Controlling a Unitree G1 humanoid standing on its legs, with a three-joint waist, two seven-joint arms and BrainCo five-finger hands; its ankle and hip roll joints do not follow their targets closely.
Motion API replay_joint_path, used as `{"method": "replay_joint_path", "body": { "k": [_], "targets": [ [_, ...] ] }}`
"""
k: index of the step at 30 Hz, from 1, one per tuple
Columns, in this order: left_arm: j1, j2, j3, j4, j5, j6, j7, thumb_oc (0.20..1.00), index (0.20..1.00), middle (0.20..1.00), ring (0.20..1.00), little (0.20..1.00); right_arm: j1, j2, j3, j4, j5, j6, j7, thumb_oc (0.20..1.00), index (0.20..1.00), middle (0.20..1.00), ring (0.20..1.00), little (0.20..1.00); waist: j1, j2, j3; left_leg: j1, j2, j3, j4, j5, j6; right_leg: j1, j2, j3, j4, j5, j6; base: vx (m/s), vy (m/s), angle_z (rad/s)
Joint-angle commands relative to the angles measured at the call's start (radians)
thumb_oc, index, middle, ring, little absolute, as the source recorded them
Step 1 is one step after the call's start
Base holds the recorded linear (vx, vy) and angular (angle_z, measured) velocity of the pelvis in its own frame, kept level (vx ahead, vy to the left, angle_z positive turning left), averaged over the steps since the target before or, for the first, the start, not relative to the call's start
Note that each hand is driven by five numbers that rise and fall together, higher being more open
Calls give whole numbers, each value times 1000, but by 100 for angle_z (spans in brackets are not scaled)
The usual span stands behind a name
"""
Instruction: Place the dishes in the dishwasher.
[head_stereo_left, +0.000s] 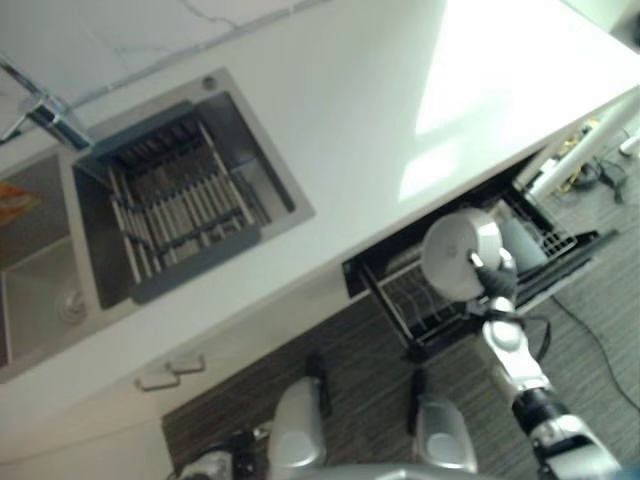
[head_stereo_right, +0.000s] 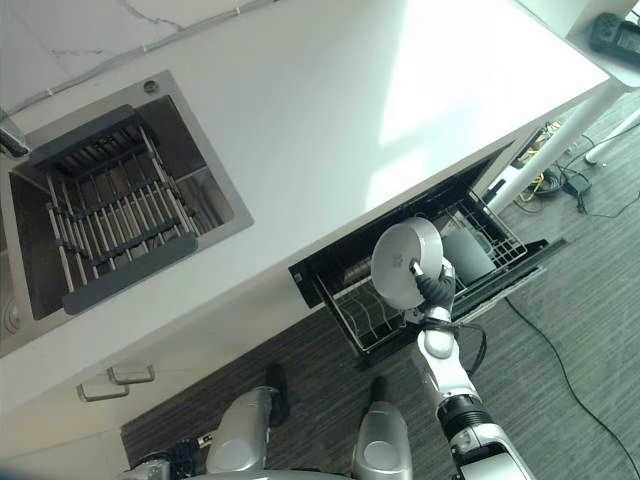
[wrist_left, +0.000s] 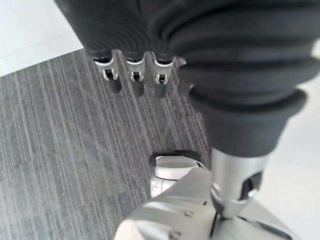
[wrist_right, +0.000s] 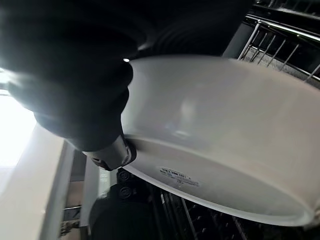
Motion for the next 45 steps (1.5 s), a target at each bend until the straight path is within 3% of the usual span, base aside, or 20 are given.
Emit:
{"method": "replay_joint_path", "body": {
  "k": [1,6,7,8,10,13,15,17,20,25,28,32,34,35,40,41,44,45],
  "targets": [
    [-54,-26,-53,-4,-17,-7,-35,1000,1000,1000,1000,1000,-94,-20,22,-17,-112,6,-35,200,200,200,200,200,23,-19,-32,36,-25,-77,-16,-36,12,-2,16,-56,41,-7,-59,-42,-36,0],
    [-112,4,-73,-9,-8,10,-52,1000,1000,1000,1000,1000,-244,-67,167,131,-444,169,-203,200,200,200,200,200,63,-25,0,17,-32,-89,-16,-28,14,-7,9,-77,41,2,-54,-57,-53,10],
    [-116,5,-75,-8,-8,10,-53,1000,1000,1000,1000,1000,-252,-70,174,135,-458,176,-203,200,200,200,200,200,65,-24,-1,12,-32,-90,-16,-26,15,-12,9,-79,41,4,-54,-114,-52,21],
    [-137,20,-80,-10,-1,18,-58,1000,1000,1000,1000,1000,-311,-94,226,157,-530,252,-184,200,200,200,200,200,79,-24,16,3,-38,-94,-16,-25,16,-17,7,-83,41,7,-50,-90,-44,15],
    [-155,35,-86,-14,3,27,-65,1000,1000,1000,1000,1000,-350,-118,275,183,-572,302,-170,200,200,200,200,200,89,-26,28,-8,-41,-99,-16,-21,19,-25,7,-86,41,13,-48,-85,-69,6],
    [-190,53,-104,-13,-8,22,-62,1000,1000,1000,1000,1000,-426,-126,329,272,-608,340,-130,200,200,200,200,200,107,-24,48,-32,-48,-111,-16,-13,24,-44,8,-89,41,23,-47,-85,-75,16],
    [-213,57,-114,-15,-9,22,-62,1000,1000,1000,1000,1000,-470,-129,359,324,-676,367,-143,200,200,200,200,200,116,-14,62,-45,-56,-119,-16,-9,28,-53,10,-93,41,27,-47,-86,-42,12],
    [-247,58,-138,-16,-22,24,-56,1000,1000,1000,1000,1000,-546,-127,431,415,-829,509,-193,200,200,200,200,200,136,11,87,-75,-72,-137,-16,1,37,-73,11,-105,41,38,-46,-97,-12,24],
    [-262,56,-157,-18,-26,22,-66,1000,1000,1000,1000,1000,-586,-124,485,464,-956,641,-225,200,200,200,200,200,149,38,113,-100,-84,-150,-16,14,45,-92,15,-113,41,50,-48,-46,31,25],
    [-284,43,-176,-41,-43,27,-67,1000,1000,1000,1000,1000,-588,-118,496,483,-968,776,-360,200,200,200,200,200,150,58,141,-145,-98,-146,-16,29,58,-168,2,-108,106,39,-52,-36,47,9],
    [-268,32,-186,-50,-49,-3,-63,1000,1000,1000,1000,1000,-595,-122,511,492,-1032,826,-338,200,200,200,200,200,156,61,141,-179,-106,-146,-16,35,63,-216,0,-104,134,32,-54,-12,23,1],
    [-286,32,-198,-75,-75,10,-59,1000,1000,1000,1000,1000,-596,-123,523,511,-957,897,-376,200,200,200,200,200,151,71,141,-221,-111,-135,-16,39,73,-277,-9,-92,171,27,-51,-10,50,-5],
    [-291,31,-206,-82,-91,1,-60,1000,1000,1000,1000,1000,-601,-135,503,521,-779,904,-482,200,200,200,200,200,148,78,141,-251,-112,-130,-16,46,76,-312,-11,-84,182,28,-51,-8,46,-2],
    [-280,30,-218,-91,-100,-12,-61,1000,1000,1000,1000,1000,-616,-157,472,525,-784,899,-499,200,200,200,200,200,143,80,141,-254,-120,-128,-16,31,71,-327,-16,-68,204,5,-41,0,0,0],
    [-263,36,-244,-112,-125,-29,-66,1000,1000,1000,1000,1000,-702,-230,443,550,-754,865,-511,200,200,200,200,200,143,103,141,-313,-127,-125,-16,43,69,-396,-14,-60,223,5,-46,-19,31,-5],
    [-262,37,-246,-114,-124,-28,-70,1000,1000,1000,1000,1000,-706,-233,442,552,-728,858,-525,1000,1000,1000,1000,1000,143,105,141,-318,-127,-123,-16,44,68,-401,-15,-60,223,5,-47,-15,23,-7],
    [-258,33,-255,-122,-131,-32,-72,1000,1000,1000,1000,1000,-720,-231,420,557,-694,738,-506,1000,1000,1000,1000,1000,145,114,141,-330,-132,-122,-16,46,67,-412,-14,-57,224,3,-50,-7,37,-7],
    [-259,29,-260,-126,-133,-32,-75,1000,1000,1000,1000,1000,-741,-216,414,551,-623,620,-449,1000,1000,1000,1000,1000,146,121,141,-336,-134,-120,-16,45,65,-420,-16,-55,225,2,-52,1,67,-2]
  ]
}}
